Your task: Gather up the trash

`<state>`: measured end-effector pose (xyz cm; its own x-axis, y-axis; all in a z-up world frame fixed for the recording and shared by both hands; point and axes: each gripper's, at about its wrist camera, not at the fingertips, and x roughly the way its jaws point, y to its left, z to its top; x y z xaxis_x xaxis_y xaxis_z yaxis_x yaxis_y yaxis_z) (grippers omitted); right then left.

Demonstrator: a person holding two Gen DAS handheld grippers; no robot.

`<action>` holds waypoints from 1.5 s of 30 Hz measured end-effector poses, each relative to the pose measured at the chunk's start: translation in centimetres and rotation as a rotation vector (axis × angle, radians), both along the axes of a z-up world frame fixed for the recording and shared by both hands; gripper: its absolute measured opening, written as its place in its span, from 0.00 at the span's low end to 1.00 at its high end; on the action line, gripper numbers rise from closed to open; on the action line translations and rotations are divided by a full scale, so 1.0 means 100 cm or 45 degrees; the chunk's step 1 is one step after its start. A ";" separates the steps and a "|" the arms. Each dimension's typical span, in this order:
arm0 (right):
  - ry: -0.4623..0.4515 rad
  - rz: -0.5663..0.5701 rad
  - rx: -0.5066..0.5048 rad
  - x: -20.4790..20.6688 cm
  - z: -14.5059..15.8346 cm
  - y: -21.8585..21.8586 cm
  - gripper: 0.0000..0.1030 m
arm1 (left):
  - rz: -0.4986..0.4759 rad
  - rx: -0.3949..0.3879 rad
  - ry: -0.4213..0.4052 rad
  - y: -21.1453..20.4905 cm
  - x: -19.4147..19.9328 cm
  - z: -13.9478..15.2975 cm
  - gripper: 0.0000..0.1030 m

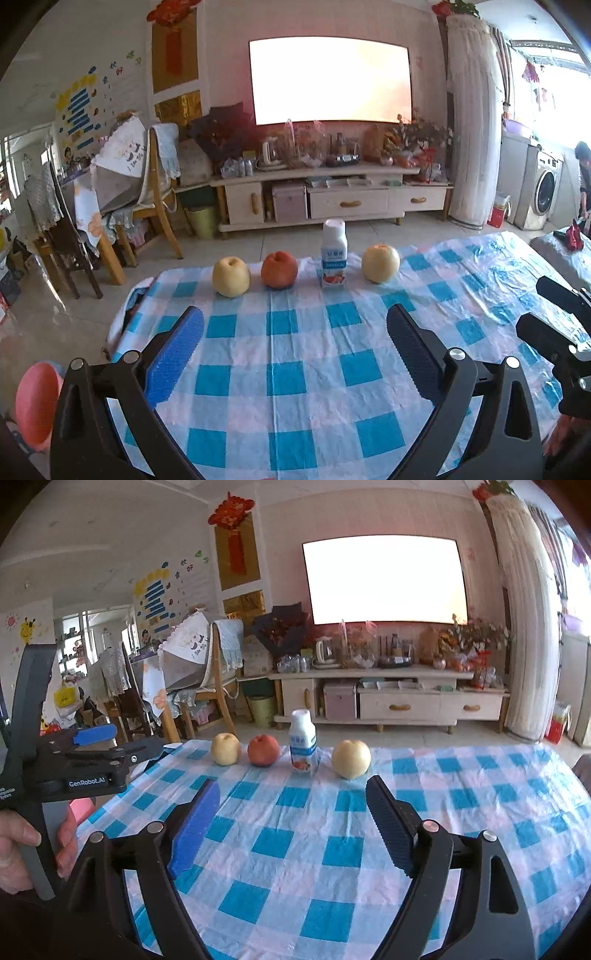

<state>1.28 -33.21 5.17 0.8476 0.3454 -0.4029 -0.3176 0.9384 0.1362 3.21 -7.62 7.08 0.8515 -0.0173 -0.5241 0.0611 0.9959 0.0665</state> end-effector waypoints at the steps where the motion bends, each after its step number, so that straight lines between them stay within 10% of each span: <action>1: 0.015 0.006 0.004 0.006 -0.007 0.003 0.80 | 0.003 -0.006 0.010 0.002 0.004 -0.006 0.95; 22: 0.206 0.080 -0.131 0.053 -0.090 0.070 0.81 | 0.121 -0.032 0.184 0.068 0.061 -0.112 0.95; 45: 0.387 0.037 -0.204 0.092 -0.126 0.103 0.89 | 0.081 -0.031 0.255 0.068 0.062 -0.136 0.95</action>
<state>10.49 -22.88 -7.38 0.6711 0.2795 -0.6866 -0.3118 0.9467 0.0806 9.38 -0.79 -6.55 0.7299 0.0185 -0.6833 0.0078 0.9993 0.0353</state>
